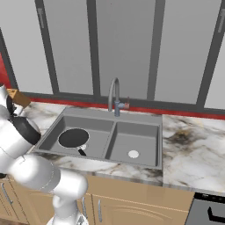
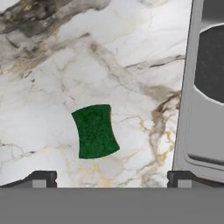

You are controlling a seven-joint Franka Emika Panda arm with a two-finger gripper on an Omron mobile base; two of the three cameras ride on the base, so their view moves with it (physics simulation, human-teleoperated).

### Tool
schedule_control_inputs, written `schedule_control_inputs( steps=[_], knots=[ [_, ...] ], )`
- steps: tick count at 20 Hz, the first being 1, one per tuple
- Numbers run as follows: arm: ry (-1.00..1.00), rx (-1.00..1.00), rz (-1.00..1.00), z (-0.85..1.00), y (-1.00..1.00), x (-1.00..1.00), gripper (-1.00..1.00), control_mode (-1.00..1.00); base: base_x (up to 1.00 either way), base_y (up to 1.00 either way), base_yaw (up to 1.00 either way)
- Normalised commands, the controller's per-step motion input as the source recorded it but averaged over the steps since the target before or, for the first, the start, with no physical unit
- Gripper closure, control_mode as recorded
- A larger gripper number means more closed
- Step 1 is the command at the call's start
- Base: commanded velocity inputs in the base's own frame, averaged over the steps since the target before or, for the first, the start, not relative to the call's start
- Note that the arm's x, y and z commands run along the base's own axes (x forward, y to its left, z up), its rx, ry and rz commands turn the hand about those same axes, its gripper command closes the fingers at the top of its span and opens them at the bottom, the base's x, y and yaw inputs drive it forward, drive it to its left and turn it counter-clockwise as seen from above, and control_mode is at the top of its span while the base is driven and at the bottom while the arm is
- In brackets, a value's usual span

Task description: Pick the pan and sponge and place them into the sink. Then turn on the water.

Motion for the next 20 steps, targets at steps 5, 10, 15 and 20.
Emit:
schedule_control_inputs(
  steps=[5,10,15,20],
  knots=[
    [0.04,0.01,0.02,-0.09,0.11,0.13,-1.00,-1.00,0.00,0.00,0.00],
    [0.06,0.00,0.01,-0.12,0.11,0.01,-1.00,-1.00,0.00,0.00,0.00],
    [0.04,0.00,0.00,-0.08,0.08,0.00,-1.00,-1.00,0.00,0.00,0.00],
    [0.03,-0.01,0.00,-0.13,0.02,-0.02,-1.00,-1.00,0.00,0.00,0.00]
  ],
)
